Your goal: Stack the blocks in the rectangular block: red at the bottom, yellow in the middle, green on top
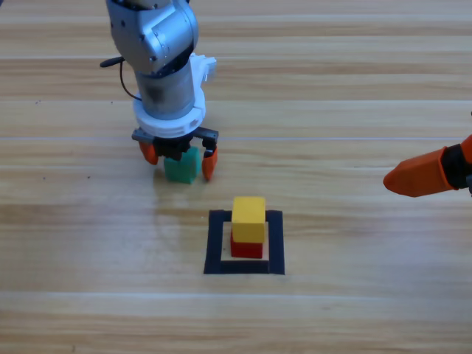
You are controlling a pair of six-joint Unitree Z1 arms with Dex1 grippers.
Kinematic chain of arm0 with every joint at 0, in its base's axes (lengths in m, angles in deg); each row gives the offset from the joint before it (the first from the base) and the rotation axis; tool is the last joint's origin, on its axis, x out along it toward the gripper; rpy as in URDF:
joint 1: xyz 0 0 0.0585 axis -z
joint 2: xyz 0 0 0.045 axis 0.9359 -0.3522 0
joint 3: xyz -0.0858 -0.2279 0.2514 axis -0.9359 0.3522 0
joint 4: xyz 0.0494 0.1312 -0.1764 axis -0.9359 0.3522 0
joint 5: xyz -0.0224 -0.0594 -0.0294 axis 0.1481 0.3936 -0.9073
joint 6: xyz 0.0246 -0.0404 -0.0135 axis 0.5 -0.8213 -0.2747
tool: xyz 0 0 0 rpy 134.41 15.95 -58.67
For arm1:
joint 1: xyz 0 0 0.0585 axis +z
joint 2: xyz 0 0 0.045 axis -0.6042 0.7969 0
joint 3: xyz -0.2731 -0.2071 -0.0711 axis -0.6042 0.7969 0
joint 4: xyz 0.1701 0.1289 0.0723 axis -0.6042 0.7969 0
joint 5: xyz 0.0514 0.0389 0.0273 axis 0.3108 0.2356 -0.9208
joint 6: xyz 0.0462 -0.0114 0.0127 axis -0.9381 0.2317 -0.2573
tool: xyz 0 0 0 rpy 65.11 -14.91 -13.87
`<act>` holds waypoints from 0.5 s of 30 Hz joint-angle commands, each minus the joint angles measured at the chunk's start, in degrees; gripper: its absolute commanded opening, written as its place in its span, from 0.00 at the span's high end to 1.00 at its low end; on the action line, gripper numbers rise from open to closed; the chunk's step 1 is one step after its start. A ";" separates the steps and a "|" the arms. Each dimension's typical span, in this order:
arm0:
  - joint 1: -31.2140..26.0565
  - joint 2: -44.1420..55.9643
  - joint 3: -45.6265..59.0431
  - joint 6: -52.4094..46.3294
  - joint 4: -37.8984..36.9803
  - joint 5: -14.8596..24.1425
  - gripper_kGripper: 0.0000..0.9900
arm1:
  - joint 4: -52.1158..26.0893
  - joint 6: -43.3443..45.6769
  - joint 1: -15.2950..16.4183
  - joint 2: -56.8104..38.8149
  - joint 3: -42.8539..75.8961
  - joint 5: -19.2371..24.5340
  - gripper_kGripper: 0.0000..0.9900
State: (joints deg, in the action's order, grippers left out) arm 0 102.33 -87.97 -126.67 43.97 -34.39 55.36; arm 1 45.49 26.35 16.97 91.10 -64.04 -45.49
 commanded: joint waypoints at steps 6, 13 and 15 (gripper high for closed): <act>-2.01 -2.87 2.54 1.19 -1.84 -1.22 0.94 | -1.89 0.19 -1.49 3.50 -0.67 -0.94 0.01; -1.49 2.49 2.36 1.62 0.01 -1.39 1.00 | -1.45 0.19 -1.49 2.71 -0.84 -1.12 0.01; -1.49 5.74 2.10 1.36 1.68 -1.92 1.00 | -1.36 0.19 -1.49 2.63 -0.84 -1.29 0.01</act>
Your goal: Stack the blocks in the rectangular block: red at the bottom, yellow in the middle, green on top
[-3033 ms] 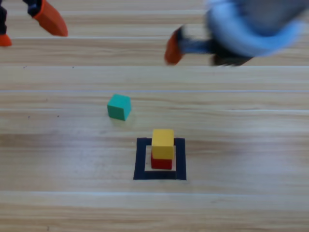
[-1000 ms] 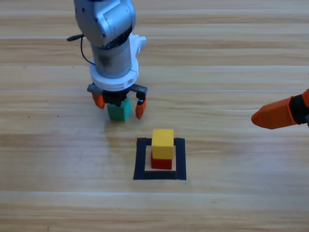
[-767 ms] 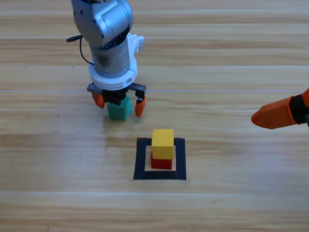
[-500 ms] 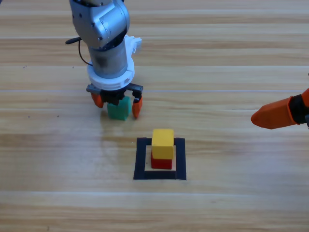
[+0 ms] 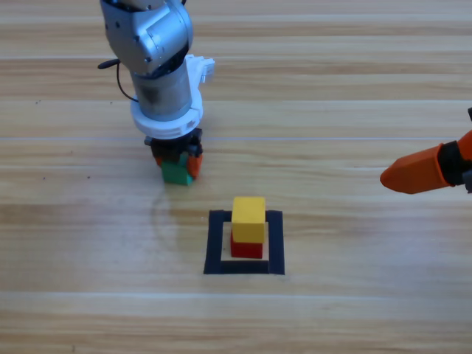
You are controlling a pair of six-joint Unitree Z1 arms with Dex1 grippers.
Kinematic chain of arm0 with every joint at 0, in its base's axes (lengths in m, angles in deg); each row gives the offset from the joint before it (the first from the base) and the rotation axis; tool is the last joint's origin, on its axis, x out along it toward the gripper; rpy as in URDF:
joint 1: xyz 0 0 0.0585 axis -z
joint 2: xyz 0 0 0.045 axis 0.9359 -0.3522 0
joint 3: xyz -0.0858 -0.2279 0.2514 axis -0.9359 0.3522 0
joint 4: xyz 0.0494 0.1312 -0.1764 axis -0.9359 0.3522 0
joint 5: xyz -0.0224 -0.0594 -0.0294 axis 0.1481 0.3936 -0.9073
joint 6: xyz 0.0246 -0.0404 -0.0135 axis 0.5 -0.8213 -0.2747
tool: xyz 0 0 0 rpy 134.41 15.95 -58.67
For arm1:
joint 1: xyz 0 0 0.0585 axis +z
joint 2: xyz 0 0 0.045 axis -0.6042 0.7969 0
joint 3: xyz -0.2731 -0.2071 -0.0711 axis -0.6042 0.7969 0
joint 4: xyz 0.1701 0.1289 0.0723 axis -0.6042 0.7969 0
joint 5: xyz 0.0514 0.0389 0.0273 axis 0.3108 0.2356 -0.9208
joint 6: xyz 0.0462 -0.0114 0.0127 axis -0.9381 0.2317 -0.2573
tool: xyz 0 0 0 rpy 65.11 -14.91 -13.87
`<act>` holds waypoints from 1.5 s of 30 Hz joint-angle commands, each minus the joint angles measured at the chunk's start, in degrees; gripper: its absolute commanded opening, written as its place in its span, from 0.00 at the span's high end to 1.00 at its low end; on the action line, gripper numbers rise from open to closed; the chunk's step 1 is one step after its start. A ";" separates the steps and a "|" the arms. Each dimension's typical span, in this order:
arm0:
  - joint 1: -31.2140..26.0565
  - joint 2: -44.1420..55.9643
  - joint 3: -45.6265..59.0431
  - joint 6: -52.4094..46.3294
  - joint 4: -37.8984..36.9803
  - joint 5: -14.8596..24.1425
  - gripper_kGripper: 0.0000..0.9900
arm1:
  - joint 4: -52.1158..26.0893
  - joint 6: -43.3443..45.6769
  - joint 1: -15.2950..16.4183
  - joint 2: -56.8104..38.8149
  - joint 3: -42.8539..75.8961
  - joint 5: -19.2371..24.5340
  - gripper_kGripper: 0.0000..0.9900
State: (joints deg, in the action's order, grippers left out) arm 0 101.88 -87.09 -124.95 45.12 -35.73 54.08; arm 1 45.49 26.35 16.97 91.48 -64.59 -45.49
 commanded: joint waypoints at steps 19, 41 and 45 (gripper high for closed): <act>19.26 24.47 -8.58 -33.80 22.10 6.03 1.00 | -0.31 0.63 -1.49 -0.21 0.85 -1.47 0.01; 22.95 4.08 -22.03 -27.83 27.72 3.92 1.00 | 0.57 0.63 -3.07 -3.82 2.69 0.82 0.01; 22.95 2.76 -22.30 -28.09 27.72 3.84 1.00 | 0.92 0.81 -3.16 -4.17 2.69 0.73 0.01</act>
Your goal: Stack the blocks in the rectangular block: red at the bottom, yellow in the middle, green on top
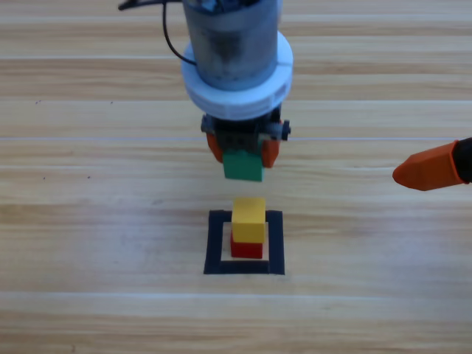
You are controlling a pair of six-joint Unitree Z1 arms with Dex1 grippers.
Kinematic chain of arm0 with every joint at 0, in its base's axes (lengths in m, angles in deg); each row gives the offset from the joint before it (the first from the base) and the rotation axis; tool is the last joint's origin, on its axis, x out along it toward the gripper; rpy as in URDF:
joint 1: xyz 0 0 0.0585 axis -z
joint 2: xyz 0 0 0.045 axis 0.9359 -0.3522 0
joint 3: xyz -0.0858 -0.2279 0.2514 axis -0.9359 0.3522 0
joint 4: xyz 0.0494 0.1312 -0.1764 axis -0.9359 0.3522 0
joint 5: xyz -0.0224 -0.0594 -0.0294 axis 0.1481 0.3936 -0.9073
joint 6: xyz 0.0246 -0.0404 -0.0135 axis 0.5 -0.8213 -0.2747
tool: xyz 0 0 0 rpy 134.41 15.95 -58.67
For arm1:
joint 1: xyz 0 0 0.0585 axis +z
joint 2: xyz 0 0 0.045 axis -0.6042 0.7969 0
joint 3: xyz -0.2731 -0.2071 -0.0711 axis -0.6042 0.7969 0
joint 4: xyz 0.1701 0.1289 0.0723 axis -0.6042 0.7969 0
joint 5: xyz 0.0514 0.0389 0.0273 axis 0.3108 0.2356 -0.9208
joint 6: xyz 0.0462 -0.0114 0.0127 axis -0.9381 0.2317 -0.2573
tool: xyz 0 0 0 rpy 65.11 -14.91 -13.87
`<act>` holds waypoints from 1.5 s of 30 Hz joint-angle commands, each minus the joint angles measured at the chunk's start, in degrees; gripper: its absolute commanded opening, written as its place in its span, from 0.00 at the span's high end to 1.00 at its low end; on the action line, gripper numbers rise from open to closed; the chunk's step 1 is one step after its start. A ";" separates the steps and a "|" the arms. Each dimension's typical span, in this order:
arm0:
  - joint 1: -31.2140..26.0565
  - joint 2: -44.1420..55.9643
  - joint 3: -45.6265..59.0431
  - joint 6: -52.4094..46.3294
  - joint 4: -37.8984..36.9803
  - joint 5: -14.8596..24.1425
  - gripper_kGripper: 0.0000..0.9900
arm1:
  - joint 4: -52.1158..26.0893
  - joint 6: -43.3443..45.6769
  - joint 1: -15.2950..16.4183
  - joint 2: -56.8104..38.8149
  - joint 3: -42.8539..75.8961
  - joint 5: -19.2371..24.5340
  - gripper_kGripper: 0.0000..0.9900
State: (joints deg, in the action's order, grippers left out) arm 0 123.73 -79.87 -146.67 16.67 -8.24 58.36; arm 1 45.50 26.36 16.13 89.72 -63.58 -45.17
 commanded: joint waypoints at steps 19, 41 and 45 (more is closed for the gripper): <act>1.01 -8.42 -0.67 -0.78 0.05 -1.76 1.00 | 1.17 1.32 -2.58 -2.94 2.04 0.50 0.01; 0.75 -8.51 0.56 -9.48 0.05 -2.11 1.00 | 1.09 1.32 -2.58 -2.15 2.12 -0.03 0.01; 0.66 -8.77 0.74 -10.18 0.05 -1.85 1.00 | 1.00 1.32 -2.58 -2.15 2.12 -0.12 0.01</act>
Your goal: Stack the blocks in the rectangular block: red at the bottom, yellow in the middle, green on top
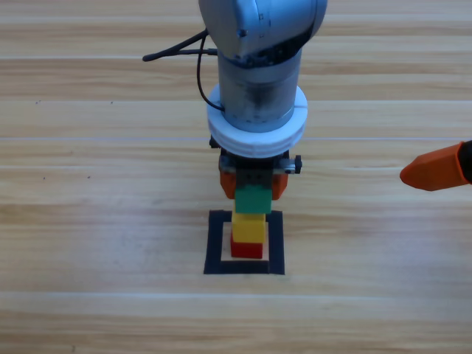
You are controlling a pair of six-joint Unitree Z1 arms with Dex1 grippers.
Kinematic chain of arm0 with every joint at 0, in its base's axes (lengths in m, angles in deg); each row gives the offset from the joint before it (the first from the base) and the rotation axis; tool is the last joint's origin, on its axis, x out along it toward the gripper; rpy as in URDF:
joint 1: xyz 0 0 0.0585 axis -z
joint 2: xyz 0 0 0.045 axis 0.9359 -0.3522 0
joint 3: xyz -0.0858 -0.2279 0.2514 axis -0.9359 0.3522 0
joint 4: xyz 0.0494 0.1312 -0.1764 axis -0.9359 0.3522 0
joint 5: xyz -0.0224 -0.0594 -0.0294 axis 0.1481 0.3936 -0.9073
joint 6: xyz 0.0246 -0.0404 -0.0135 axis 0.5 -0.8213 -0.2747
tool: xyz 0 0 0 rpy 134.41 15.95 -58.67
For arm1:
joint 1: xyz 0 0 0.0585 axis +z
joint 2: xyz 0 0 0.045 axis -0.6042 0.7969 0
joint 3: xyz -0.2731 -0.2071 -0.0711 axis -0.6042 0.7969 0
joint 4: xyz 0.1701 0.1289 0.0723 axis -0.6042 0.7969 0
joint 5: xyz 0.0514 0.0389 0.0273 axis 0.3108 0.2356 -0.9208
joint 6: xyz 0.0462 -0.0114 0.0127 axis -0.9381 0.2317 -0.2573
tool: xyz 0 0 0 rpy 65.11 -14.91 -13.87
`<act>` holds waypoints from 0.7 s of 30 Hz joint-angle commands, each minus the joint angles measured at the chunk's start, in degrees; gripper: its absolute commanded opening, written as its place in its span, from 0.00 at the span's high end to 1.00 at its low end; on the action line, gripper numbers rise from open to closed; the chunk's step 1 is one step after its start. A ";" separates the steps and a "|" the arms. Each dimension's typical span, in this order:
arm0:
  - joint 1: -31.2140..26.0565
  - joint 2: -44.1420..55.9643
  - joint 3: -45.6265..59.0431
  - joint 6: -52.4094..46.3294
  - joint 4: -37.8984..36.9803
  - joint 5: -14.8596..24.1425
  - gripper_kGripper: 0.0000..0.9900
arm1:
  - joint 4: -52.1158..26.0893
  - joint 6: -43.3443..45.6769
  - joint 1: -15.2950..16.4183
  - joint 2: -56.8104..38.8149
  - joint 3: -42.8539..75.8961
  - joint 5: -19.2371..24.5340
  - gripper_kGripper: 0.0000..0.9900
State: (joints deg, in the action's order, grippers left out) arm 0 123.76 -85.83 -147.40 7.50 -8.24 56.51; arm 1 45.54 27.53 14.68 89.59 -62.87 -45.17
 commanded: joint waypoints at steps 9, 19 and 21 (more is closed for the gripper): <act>0.37 -4.13 1.47 -1.11 -0.13 0.35 1.00 | 0.96 0.06 -1.13 -2.10 1.41 -0.03 0.01; 0.02 -4.65 1.47 -0.67 -0.39 0.44 1.00 | 0.87 -0.02 -1.13 -2.19 1.50 -0.03 0.01; -0.07 -4.74 1.47 -0.58 -0.39 0.44 1.00 | 0.87 -0.02 -1.13 -2.28 1.50 -0.03 0.01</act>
State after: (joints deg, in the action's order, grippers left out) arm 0 123.76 -87.63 -147.29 6.92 -8.25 56.52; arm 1 45.54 27.53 14.67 89.59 -62.87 -45.17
